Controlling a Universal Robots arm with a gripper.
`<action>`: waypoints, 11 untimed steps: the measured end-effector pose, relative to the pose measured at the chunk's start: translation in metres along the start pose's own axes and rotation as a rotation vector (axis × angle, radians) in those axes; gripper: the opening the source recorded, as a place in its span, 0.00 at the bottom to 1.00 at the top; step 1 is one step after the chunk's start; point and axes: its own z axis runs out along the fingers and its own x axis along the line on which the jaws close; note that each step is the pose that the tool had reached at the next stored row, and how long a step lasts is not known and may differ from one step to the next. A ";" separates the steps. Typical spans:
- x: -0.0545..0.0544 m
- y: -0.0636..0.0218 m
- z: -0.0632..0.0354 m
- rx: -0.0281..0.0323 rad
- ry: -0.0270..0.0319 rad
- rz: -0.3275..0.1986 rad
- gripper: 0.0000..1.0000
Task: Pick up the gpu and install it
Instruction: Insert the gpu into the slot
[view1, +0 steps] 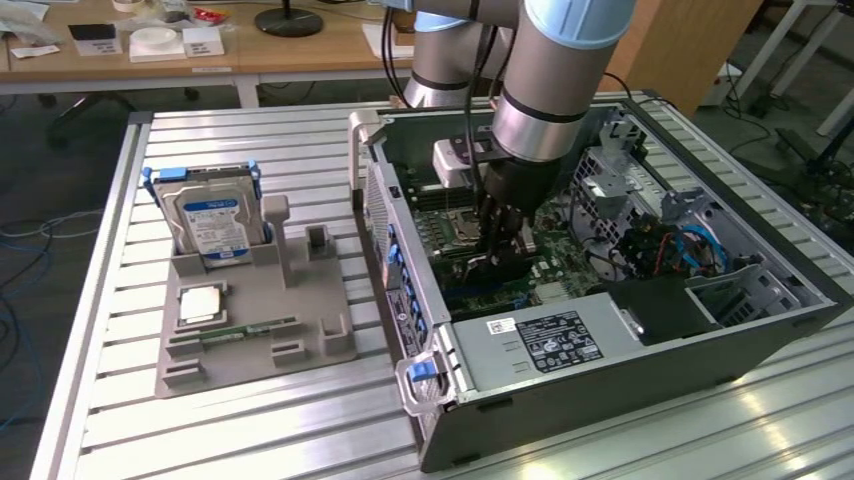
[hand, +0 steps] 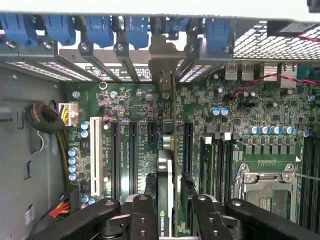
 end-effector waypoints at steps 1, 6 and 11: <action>0.000 0.0000 0.0000 0.0000 0.0001 0.000 0.33; 0.000 0.0000 0.0003 0.0003 -0.0001 0.003 0.33; 0.000 0.0000 0.0004 0.0004 -0.0004 0.004 0.33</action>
